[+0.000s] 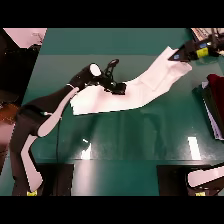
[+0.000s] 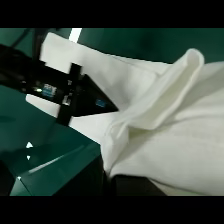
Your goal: Fold the shirts.
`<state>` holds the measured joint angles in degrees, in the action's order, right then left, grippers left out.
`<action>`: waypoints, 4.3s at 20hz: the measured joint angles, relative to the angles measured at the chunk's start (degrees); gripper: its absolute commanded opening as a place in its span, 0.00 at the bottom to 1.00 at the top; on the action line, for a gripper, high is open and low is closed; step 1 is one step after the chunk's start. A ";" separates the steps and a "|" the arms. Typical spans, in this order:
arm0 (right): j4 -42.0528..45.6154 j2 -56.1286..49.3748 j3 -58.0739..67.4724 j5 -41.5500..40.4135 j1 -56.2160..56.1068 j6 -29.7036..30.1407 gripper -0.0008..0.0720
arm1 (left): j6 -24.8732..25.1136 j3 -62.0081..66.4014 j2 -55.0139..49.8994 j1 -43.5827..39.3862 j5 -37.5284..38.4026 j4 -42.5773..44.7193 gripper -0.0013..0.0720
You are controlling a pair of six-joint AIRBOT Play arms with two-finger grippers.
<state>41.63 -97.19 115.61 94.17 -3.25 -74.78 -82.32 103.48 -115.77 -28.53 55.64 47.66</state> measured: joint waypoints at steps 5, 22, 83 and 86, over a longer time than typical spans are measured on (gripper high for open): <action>0.31 0.50 2.56 -0.94 -9.81 -0.98 0.02 | -2.47 3.06 -4.04 -1.27 -1.46 -0.13 0.05; -3.41 0.00 -0.98 -10.95 -20.46 4.96 0.03 | -1.07 3.72 12.98 13.14 10.16 11.89 0.05; 3.76 2.32 -12.13 -21.35 8.94 2.84 0.03 | 1.81 3.23 34.29 16.09 15.87 16.15 0.05; 5.22 3.23 -12.09 -23.19 18.73 2.71 0.03 | 1.77 3.23 34.29 11.58 13.11 16.13 0.05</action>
<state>46.85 -93.95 103.53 70.98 15.49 -72.07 -80.55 106.72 -81.47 -16.95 68.75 63.79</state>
